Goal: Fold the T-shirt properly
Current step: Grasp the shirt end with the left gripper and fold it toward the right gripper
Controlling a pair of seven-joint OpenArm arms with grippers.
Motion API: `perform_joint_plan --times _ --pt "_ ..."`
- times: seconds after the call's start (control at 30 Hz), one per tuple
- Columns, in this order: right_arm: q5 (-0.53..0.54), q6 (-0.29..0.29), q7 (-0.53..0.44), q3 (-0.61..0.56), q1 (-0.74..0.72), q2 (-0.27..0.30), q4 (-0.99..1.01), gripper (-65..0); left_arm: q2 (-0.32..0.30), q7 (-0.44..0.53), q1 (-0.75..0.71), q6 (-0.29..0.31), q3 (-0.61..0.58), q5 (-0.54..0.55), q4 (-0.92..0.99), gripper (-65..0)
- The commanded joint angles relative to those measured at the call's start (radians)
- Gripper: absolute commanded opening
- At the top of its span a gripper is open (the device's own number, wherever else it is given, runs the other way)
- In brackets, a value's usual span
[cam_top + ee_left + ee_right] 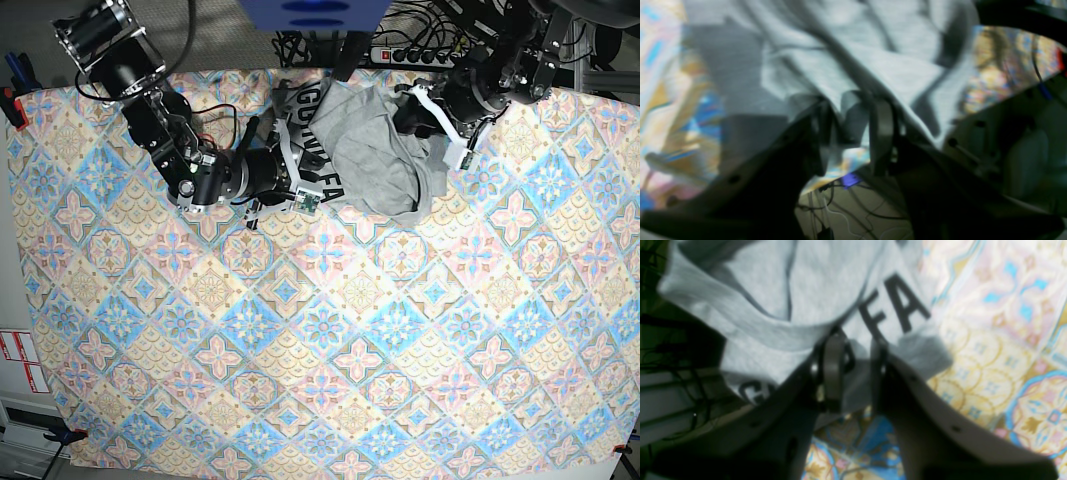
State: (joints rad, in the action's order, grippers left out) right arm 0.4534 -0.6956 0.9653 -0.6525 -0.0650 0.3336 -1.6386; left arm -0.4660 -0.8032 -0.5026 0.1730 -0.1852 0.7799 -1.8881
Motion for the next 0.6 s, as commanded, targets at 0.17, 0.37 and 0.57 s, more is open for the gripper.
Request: perform_joint_plan --times 0.17,0.37,0.57 --pt "0.020 -0.003 -0.018 0.006 -0.016 0.002 -0.013 -52.0 -0.003 0.014 -0.006 0.006 -0.047 0.014 -0.037 -45.2" --pt "0.020 -0.003 -0.018 0.007 -0.016 0.000 -0.013 -52.0 0.000 0.014 0.000 0.004 -0.093 0.009 -0.032 -45.2" --pt "0.020 -0.003 -0.018 0.007 -0.016 0.000 -0.013 -52.0 0.026 0.015 0.002 0.004 -0.090 0.014 -0.023 -45.2"
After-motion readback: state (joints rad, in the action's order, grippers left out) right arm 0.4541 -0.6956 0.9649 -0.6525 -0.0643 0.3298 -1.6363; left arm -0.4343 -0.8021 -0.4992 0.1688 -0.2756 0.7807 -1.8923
